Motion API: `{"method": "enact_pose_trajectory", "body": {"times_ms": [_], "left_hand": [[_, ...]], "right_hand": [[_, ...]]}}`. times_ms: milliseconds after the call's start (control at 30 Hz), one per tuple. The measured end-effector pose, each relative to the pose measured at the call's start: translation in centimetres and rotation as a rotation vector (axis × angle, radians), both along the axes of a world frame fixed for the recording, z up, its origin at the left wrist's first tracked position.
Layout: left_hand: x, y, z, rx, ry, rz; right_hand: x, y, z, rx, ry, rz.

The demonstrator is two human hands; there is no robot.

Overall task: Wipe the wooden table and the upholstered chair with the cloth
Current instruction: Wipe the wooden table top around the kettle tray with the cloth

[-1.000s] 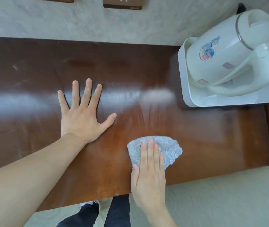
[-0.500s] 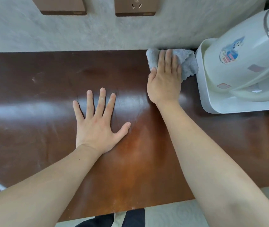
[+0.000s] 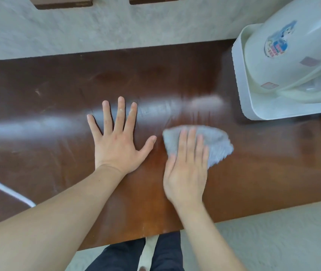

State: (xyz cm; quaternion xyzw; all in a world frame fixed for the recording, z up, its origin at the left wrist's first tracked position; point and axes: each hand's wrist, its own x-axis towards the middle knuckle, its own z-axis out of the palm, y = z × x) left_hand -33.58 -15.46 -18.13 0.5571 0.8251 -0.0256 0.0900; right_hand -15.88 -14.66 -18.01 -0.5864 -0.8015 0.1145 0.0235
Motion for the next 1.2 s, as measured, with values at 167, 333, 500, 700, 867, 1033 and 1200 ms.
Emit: {"method": "enact_pose_trajectory", "body": {"times_ms": [167,333,500,700,867,1033,1200], "left_hand": [[0.2,0.0,0.0,0.023,-0.023,0.012],[0.1,0.0,-0.2,0.054,-0.021,0.018],[0.0,-0.1,-0.2,0.062,-0.015,0.012],[0.1,-0.2,0.0,0.089,-0.034,0.012],[-0.1,-0.8,-0.2,0.131,-0.062,0.019],[-0.1,-1.3,-0.5,0.155,-0.05,0.021],[0.1,-1.0,-0.3,0.146,-0.038,0.016]], "right_hand": [[-4.1,12.1,0.1,0.044,0.008,-0.102],[-2.3,6.1,-0.1,0.079,0.041,-0.133],[1.1,-10.6,-0.2,-0.004,0.037,-0.201],[-1.8,-12.5,-0.3,0.015,0.025,-0.27],[-2.8,-1.9,-0.5,0.083,0.016,-0.237],[-2.9,2.3,-0.3,0.094,0.049,-0.253],[-2.0,-9.2,-0.2,0.093,0.116,-0.261]]}}
